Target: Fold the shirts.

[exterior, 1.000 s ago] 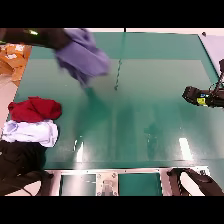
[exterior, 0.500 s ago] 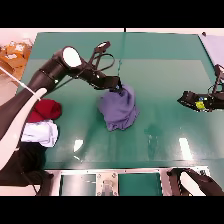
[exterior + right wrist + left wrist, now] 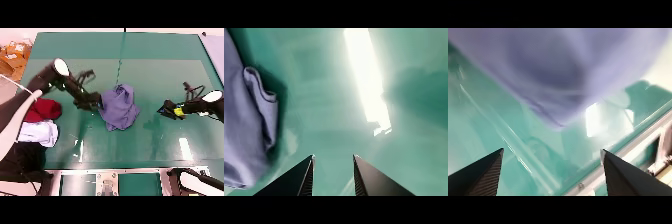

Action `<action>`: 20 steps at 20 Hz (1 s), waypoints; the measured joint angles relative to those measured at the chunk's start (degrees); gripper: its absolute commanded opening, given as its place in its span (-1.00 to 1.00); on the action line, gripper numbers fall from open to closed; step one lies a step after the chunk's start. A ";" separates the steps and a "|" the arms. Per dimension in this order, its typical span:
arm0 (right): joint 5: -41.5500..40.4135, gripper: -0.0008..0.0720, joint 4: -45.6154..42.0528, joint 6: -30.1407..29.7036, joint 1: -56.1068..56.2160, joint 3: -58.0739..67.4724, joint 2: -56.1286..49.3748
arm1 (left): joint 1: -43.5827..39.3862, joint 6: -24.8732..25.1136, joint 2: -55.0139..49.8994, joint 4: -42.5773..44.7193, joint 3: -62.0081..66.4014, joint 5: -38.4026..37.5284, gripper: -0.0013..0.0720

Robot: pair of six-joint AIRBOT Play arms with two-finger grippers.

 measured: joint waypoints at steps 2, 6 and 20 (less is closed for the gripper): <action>-2.58 -0.20 5.57 -4.46 1.84 -0.42 -5.20 | -0.50 0.15 -0.22 -0.35 -5.44 6.73 1.00; -4.87 -0.27 16.83 -11.78 5.97 0.04 -12.98 | -0.87 0.57 -0.66 -3.21 -10.78 21.29 0.98; -4.52 -0.93 17.29 -17.99 -2.08 7.17 -16.35 | 10.73 8.28 1.86 -3.72 -11.37 19.52 -0.90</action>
